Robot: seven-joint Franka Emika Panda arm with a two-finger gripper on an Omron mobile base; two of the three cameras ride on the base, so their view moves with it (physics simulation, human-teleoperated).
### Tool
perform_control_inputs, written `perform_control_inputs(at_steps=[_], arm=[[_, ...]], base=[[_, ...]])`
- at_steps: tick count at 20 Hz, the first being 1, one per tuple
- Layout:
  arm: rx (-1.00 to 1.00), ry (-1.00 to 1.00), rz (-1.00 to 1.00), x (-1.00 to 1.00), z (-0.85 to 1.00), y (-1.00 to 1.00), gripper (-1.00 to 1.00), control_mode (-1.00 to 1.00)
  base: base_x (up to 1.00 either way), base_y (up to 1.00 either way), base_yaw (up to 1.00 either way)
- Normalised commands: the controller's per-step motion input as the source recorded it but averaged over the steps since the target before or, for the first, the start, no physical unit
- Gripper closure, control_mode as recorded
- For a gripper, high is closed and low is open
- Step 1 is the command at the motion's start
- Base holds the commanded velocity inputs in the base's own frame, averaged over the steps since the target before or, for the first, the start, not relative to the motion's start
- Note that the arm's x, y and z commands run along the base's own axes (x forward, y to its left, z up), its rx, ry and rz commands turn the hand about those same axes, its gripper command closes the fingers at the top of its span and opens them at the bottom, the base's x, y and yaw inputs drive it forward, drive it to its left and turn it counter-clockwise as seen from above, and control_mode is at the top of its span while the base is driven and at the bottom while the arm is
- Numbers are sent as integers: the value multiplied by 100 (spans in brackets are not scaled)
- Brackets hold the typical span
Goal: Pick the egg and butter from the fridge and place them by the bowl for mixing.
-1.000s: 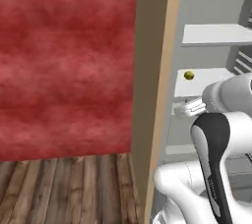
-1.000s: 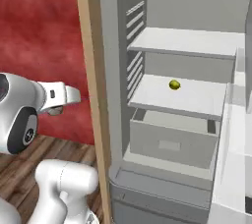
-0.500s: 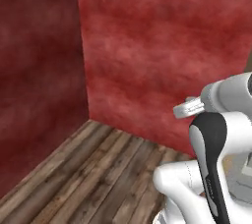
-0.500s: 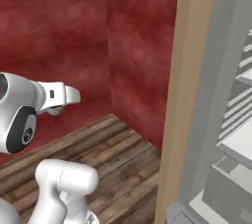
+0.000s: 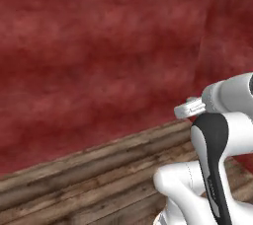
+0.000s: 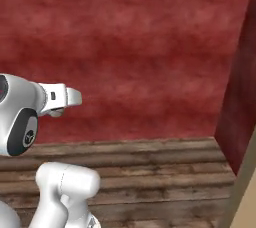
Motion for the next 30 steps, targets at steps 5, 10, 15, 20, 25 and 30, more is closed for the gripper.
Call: perform_control_inputs(at_steps=[5,10,15,20,25,30], arm=[[0,0,0,0,0,0,100,100],[0,0,0,0,0,0,100,100],[0,0,0,0,0,0,100,100],[0,0,0,0,0,0,100,100],[0,0,0,0,0,0,100,100],[0,0,0,0,0,0,100,100]], base=[[0,27,95],[0,28,93],[9,18,88],[66,0,76],[100,0,60],[100,0,48]])
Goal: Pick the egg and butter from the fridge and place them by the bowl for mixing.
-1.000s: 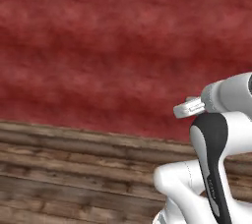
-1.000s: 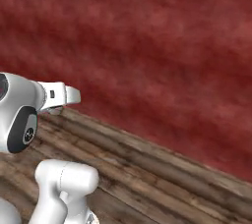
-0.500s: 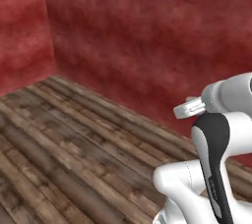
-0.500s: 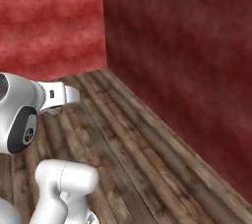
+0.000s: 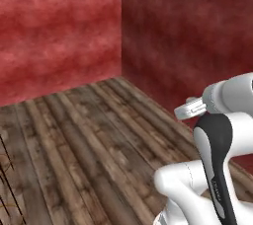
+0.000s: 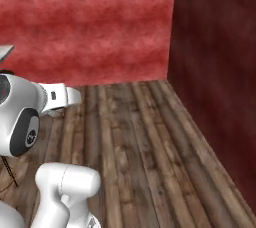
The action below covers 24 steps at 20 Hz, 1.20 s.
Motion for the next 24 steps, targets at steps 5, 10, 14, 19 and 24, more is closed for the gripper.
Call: perform_control_inputs(at_steps=[5,10,14,19,24], arm=[[0,0,0,0,0,0,100,100],[0,0,0,0,0,0,100,100],[0,0,0,0,0,0,100,100],[0,0,0,0,0,0,100,100],[0,0,0,0,0,0,100,100]], base=[[100,0,39],[100,0,26],[100,0,9],[100,0,-6],[100,0,-9]])
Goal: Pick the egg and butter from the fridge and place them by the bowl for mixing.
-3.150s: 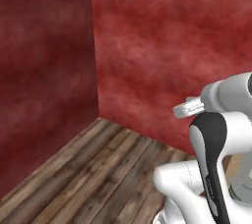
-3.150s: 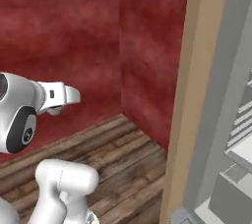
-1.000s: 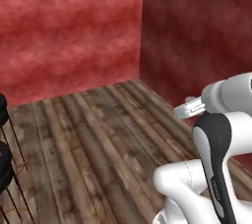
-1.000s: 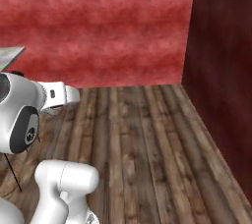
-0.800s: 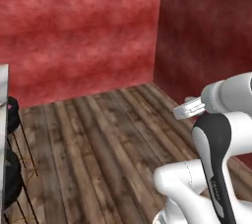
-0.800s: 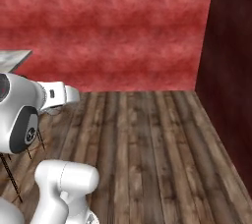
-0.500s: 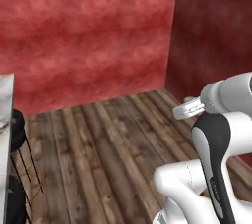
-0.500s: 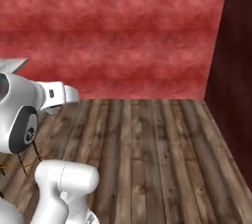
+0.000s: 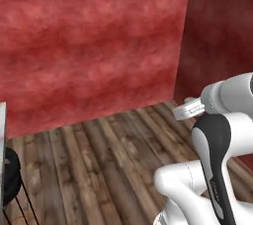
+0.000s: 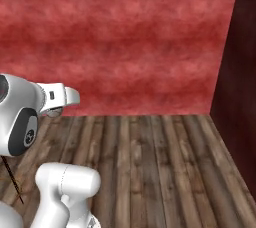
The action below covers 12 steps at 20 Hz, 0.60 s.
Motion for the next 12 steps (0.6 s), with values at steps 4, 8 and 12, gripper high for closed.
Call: perform_control_inputs(at_steps=[4,8,12], arm=[[0,0,0,0,0,0,100,100],[0,0,0,0,0,0,100,100],[0,0,0,0,0,0,100,100]], base=[[100,0,-9],[100,5,-1],[100,16,1]])
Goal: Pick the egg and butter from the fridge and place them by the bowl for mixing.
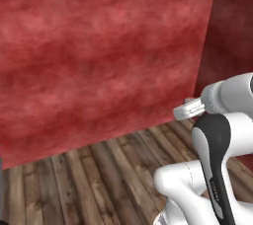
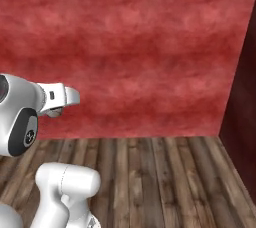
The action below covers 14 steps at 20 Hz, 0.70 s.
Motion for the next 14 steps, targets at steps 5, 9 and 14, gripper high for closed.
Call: perform_control_inputs(at_steps=[5,9,14], arm=[[0,0,0,0,0,0,100,100],[0,0,0,0,0,0,100,100],[0,0,0,0,0,0,100,100]], base=[[100,12,22],[100,0,52],[52,0,78]])
